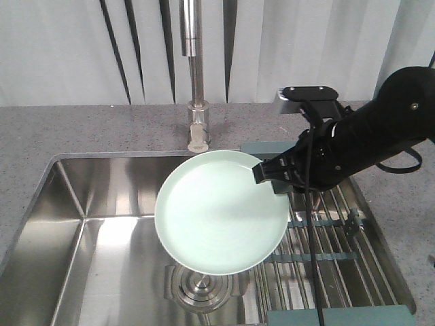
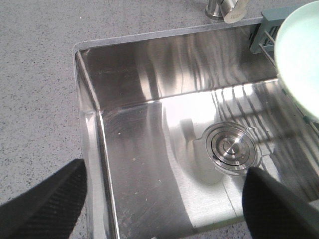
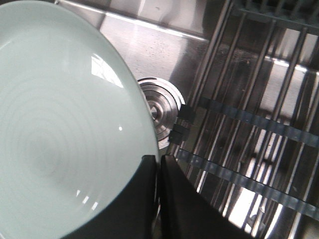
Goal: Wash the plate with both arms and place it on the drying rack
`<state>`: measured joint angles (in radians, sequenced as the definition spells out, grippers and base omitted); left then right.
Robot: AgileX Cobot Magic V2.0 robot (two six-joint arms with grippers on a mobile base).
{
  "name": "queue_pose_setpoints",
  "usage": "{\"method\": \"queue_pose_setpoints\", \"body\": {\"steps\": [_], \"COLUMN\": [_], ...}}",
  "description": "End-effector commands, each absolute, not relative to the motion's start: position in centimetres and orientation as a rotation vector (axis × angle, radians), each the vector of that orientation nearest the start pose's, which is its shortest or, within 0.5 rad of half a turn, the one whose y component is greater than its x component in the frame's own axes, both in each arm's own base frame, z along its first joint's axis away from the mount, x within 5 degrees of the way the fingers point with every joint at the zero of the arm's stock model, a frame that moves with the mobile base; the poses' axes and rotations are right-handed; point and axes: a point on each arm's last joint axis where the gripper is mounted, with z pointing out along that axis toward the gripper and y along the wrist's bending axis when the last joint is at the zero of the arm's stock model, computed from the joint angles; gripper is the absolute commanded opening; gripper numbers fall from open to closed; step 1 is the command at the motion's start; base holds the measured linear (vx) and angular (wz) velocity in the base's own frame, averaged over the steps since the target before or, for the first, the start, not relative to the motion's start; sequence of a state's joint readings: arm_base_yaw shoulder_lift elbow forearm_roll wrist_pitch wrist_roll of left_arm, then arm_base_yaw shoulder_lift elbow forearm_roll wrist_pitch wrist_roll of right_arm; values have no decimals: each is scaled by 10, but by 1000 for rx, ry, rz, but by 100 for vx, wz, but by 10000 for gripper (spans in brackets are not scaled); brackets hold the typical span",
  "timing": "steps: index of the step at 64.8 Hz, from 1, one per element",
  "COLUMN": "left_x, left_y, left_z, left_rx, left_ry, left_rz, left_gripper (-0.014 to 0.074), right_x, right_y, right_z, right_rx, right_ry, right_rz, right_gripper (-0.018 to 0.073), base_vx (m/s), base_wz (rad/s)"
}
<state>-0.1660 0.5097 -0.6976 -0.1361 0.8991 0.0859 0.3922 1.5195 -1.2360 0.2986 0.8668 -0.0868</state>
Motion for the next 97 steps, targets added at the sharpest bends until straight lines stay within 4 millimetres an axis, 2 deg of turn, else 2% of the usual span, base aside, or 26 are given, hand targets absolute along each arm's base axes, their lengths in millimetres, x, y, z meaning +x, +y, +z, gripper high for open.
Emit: {"method": "queue_pose_setpoints", "body": {"steps": [1,15,38,54,72,83,97], "left_x": [82,82,82,82,82,82,82], "left_y": [-24,-24,-24,-24,-24,-24,-24], "left_z": [342,342,342,342,342,342,342], "left_rx": [218,218,218,218,218,218,218], "left_ry": [2111,2111,2111,2111,2111,2111,2111], "left_rz": [-226,-226,-226,-226,-226,-226,-226], "left_gripper": [589,589,589,589,589,589,589], "right_x": [283,288,333,366,386,386,363], "right_y": [152,177,201,185,144,123,98], "right_z": [325,322,335,344,346,342,335], "right_rx": [-424,-456,-490,-454,-368,-334,-308], "right_ry": [2484,2472,2442,2419,2428,2443,2450], "right_rz": [536,578,565,523,463,438,408], "right_gripper": [-1,-1,-1,-1,-1,-1,-1], "base_vx": [0,0,0,0,0,0,0], "base_wz": [0,0,0,0,0,0,0]}}
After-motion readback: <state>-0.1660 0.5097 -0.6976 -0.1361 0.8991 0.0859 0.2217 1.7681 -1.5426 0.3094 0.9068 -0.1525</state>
